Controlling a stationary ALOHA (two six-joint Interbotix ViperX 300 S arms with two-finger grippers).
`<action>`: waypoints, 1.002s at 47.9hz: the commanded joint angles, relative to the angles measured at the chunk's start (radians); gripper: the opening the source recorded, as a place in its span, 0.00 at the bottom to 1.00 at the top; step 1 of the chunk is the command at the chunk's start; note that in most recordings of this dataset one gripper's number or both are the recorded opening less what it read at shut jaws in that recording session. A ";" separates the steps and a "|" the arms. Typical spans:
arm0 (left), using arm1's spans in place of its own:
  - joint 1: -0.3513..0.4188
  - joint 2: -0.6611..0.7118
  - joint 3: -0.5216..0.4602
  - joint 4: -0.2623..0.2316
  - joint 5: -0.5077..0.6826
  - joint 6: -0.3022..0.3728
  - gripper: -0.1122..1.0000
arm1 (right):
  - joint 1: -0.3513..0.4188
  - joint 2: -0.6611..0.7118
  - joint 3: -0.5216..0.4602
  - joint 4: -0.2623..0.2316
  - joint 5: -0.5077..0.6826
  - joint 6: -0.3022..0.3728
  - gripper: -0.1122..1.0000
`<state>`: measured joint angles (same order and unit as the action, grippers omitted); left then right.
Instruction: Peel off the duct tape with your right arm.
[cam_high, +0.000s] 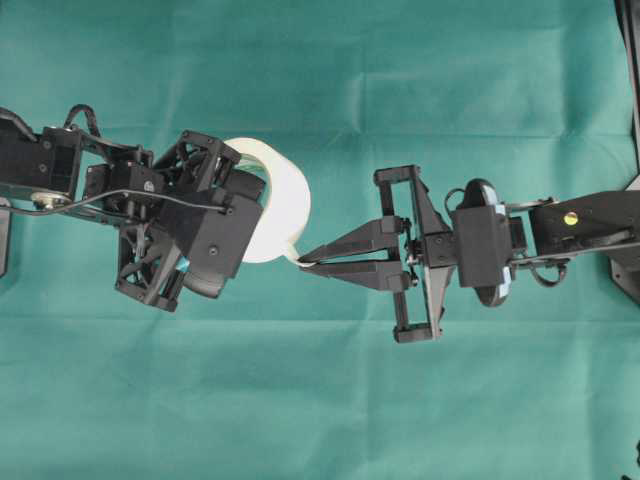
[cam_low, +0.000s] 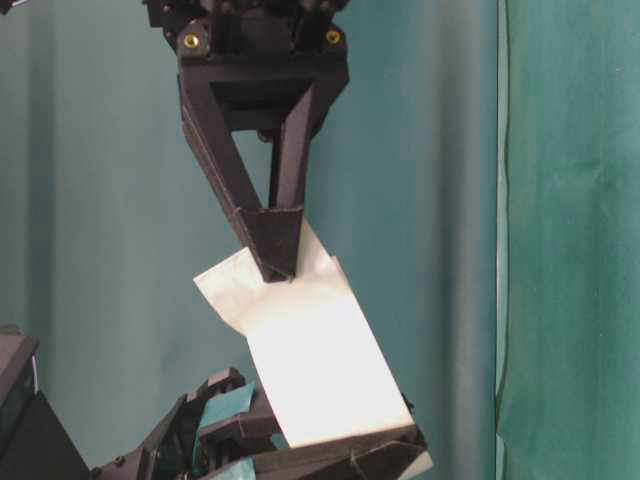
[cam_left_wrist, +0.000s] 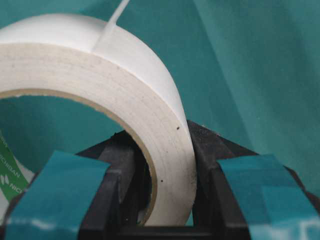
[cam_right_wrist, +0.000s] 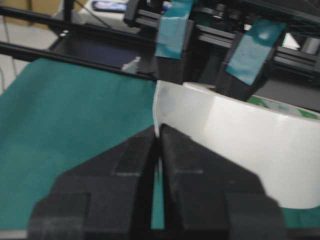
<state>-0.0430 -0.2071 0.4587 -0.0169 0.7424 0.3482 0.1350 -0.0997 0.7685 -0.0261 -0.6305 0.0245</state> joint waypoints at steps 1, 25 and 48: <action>0.032 -0.009 -0.025 0.005 -0.002 -0.008 0.29 | 0.038 -0.012 -0.026 -0.008 -0.018 0.000 0.02; 0.054 0.002 -0.038 0.005 0.003 -0.041 0.29 | 0.055 -0.012 -0.028 -0.008 -0.018 -0.002 0.02; 0.058 0.002 -0.040 0.003 0.012 -0.046 0.29 | 0.067 -0.009 -0.029 -0.012 -0.018 -0.002 0.02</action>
<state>-0.0123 -0.1933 0.4418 -0.0169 0.7517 0.3068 0.1626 -0.0997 0.7655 -0.0261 -0.6305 0.0230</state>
